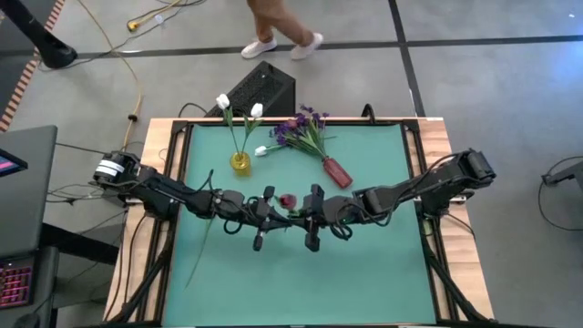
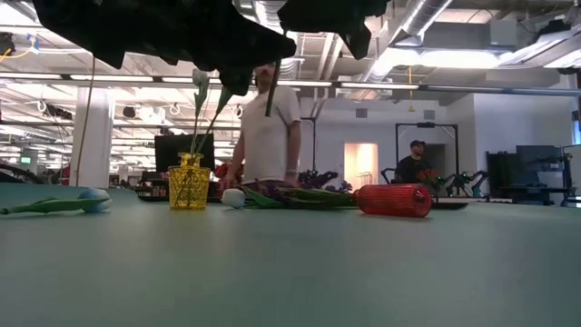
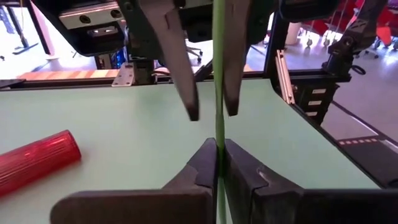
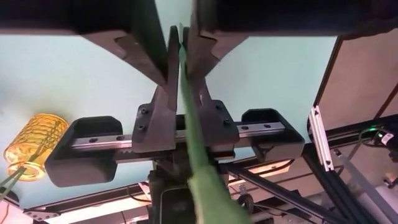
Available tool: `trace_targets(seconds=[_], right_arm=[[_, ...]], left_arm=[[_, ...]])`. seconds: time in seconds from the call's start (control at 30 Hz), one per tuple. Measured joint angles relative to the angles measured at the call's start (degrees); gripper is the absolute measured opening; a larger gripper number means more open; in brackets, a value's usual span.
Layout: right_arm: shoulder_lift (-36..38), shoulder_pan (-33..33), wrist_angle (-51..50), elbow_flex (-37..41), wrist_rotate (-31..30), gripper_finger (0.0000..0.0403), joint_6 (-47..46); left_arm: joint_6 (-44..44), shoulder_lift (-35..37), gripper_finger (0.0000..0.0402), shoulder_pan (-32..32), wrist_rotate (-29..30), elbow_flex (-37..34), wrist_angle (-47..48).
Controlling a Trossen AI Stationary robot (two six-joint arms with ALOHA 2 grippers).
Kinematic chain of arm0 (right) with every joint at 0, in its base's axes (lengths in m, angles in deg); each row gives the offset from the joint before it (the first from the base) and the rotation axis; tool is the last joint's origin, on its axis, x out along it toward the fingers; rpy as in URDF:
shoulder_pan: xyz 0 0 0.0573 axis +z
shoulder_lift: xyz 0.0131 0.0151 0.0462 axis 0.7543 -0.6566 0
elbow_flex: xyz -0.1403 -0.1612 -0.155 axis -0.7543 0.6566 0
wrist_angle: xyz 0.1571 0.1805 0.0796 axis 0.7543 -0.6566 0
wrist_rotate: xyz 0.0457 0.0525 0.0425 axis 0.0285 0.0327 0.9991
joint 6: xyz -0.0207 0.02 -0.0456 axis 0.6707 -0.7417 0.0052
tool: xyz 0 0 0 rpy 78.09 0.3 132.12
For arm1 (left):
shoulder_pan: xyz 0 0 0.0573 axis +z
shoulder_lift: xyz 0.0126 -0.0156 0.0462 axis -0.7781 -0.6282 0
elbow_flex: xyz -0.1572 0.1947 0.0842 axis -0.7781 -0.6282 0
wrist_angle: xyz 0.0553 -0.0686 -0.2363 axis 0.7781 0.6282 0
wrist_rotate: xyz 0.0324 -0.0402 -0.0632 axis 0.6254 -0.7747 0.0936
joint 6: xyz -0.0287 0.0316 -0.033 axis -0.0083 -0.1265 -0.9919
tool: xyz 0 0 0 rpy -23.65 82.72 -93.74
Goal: Sort flowers into vase by color
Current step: Put the red flower into the red vase
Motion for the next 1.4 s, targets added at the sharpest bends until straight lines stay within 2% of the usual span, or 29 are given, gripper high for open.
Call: trace_targets(seconds=[0.13,0.3,0.47,0.57,0.77,0.93,1.17,1.4], right_arm=[[0.2,-0.1,-1.8,0.0,1.7,0.015,0.2],[3.6,-1.1,-14.0,0.0,-0.1,0.0235,0.7],[5.4,-6.8,-26.2,0.0,-2.1,0.0278,-6.2],[5.0,-12.1,-31.8,0.0,-2.0,0.0288,-9.5],[4.2,-23.4,-35.6,0.0,-1.9,0.0297,-9.6],[1.9,-31.1,-37.1,0.0,3.0,0.0298,-6.9],[-3.6,-36.9,-38.3,0.0,5.8,0.0298,-3.8],[-8.0,-38.7,-38.0,0.0,7.5,0.0298,-1.9]], left_arm=[[-0.1,0.0,0.0001,0.1,0.8,0.0,0.0],[0.4,0.6,0.0,0.1,3.1,0.0,0.5],[1.4,3.8,0.0,0.2,5.2,0.0,3.0],[1.7,5.1,0.0,0.2,6.1,0.0,4.4],[1.7,4.8,0.0,0.1,6.2,0.0,4.8],[1.8,4.8,0.0,0.1,6.0,0.0,4.6],[2.7,4.8,0.0,0.1,5.8,0.0,5.7],[2.8,4.8,0.0,0.5,5.8,0.0,6.3]])
